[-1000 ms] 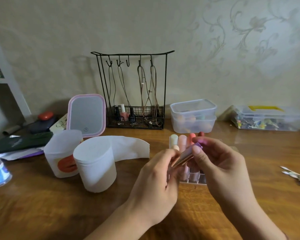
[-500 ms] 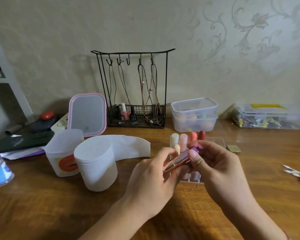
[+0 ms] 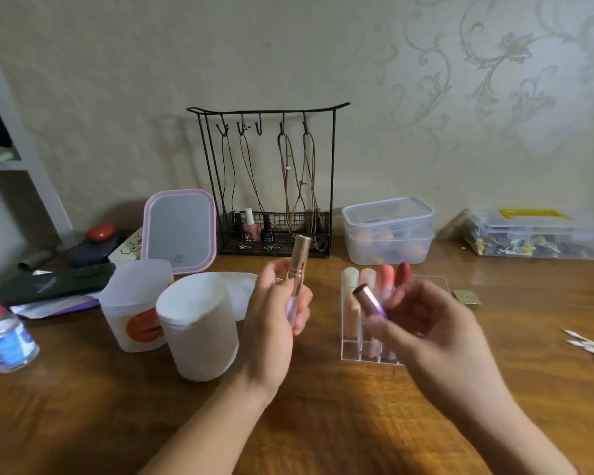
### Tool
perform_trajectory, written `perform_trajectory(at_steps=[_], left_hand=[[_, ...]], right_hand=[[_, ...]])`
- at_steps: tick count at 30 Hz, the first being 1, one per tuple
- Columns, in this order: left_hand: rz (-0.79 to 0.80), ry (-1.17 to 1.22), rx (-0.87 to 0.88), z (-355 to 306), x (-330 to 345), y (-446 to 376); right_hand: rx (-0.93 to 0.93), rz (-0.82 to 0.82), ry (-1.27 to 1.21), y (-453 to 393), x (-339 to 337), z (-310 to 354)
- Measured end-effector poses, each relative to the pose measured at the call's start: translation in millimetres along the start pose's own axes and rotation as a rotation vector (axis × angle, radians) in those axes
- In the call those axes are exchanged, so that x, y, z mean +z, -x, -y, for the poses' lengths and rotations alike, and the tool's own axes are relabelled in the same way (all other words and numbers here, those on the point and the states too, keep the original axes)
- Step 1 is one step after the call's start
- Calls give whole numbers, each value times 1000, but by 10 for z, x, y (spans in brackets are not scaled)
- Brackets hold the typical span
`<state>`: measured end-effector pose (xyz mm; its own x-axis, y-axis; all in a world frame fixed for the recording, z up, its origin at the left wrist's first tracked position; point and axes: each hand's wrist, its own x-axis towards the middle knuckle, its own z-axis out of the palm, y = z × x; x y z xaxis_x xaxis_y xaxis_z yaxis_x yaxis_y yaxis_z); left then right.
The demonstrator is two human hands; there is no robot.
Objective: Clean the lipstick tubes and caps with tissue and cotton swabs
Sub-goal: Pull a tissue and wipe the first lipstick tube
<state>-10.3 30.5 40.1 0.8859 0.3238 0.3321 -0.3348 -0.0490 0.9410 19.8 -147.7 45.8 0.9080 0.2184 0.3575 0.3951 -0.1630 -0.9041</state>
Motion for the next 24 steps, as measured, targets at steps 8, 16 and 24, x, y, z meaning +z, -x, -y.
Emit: perform_trajectory(at_steps=[8, 16, 24], left_hand=[[-25, 84, 25, 3, -1, -14], [-57, 29, -7, 18, 12, -27], [-27, 13, 71, -25, 153, 112]], right_hand=[[-47, 283, 741, 180, 279, 48], [-41, 398, 863, 179, 318, 18], [-24, 53, 108, 109, 260, -29]])
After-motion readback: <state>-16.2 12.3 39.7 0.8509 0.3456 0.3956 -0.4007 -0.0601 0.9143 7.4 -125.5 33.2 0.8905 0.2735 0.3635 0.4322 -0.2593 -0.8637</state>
